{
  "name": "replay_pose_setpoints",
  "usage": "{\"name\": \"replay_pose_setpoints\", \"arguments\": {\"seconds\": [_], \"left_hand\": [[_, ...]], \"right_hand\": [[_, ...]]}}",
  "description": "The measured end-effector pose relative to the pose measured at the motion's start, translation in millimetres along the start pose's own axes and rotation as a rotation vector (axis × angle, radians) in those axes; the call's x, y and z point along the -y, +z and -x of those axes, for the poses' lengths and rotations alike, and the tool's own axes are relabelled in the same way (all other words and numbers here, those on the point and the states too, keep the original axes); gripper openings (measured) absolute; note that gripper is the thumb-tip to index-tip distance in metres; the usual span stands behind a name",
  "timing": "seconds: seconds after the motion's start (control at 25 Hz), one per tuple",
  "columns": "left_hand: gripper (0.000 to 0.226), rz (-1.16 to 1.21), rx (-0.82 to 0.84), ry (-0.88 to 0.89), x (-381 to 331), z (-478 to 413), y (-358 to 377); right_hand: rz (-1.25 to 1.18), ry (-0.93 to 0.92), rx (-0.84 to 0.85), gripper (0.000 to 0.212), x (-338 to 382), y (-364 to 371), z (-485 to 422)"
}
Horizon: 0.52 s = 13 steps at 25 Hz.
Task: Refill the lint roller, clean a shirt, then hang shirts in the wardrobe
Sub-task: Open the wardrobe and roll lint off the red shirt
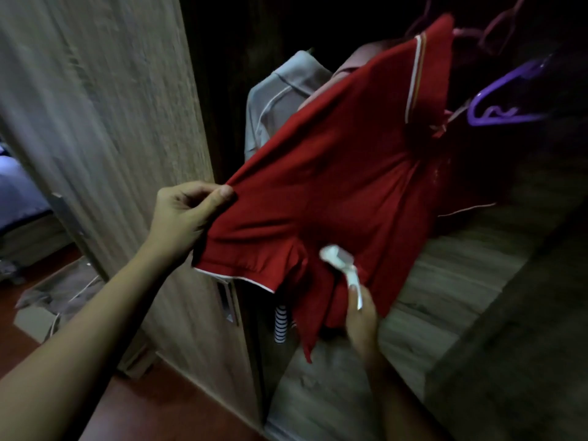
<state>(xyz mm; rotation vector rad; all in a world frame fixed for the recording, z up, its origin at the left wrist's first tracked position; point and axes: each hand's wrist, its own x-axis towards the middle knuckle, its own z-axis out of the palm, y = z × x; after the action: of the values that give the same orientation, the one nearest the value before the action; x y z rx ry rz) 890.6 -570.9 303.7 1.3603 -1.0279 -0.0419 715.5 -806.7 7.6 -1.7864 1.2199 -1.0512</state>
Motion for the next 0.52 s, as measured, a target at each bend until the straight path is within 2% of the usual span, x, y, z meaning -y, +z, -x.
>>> {"name": "replay_pose_setpoints", "arguments": {"seconds": [0.04, 0.12, 0.2, 0.36, 0.52], "left_hand": [[0.02, 0.025, -0.012, -0.017, -2.7, -0.2, 0.4], [0.014, 0.016, -0.03, -0.026, 2.0, -0.5, -1.7], [0.014, 0.015, -0.03, -0.022, 2.1, 0.1, 2.1], [0.02, 0.007, -0.028, -0.054, -0.1, -0.2, -0.6], [0.019, -0.013, -0.021, -0.059, 0.3, -1.4, -2.2]], "right_hand": [[-0.046, -0.013, -0.019, 0.028, 52.3, -25.8, -4.8], [-0.162, -0.012, -0.153, 0.03, 84.5, -61.3, -34.3], [-0.177, -0.047, -0.246, 0.033, 101.9, -90.1, -67.5], [-0.205, -0.048, -0.327, 0.037, 131.7, -112.6, -119.1], [-0.277, -0.094, -0.33, 0.038, 158.3, -121.0, -147.8]]}}
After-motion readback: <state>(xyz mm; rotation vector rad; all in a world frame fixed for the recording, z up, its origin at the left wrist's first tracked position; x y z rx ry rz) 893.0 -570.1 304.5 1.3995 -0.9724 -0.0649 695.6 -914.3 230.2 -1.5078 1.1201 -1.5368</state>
